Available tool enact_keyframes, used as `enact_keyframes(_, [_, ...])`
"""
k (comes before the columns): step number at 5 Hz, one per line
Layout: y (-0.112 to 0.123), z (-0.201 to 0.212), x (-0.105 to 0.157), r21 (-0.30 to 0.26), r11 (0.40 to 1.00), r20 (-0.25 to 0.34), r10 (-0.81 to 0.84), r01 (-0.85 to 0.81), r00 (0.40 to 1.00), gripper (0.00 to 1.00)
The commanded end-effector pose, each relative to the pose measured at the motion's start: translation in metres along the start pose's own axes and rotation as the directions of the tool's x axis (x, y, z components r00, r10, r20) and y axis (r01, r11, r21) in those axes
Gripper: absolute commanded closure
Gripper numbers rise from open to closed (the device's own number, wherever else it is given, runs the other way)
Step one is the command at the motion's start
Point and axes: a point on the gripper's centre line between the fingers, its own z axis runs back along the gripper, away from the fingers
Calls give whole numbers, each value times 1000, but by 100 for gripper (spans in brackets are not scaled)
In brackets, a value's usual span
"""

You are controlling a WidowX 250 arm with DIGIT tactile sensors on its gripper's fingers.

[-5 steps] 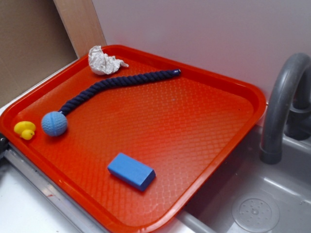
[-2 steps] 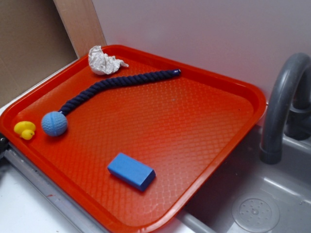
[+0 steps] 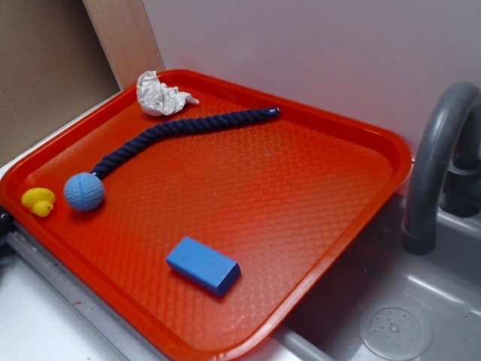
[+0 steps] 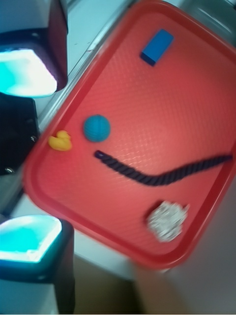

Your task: Grab the blue block.

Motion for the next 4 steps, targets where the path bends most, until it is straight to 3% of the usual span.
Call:
enact_keyframes(1, [-72, -22, 82, -61, 871, 9, -488, 488, 873, 0])
enact_keyframes(2, [-114, -34, 84, -106, 722, 23, -686, 684, 728, 0])
enact_keyframes(3, [-138, -58, 77, -165, 638, 4, -762, 752, 647, 0])
enact_keyframes(4, [-152, -92, 77, -174, 644, -58, -762, 745, 645, 0])
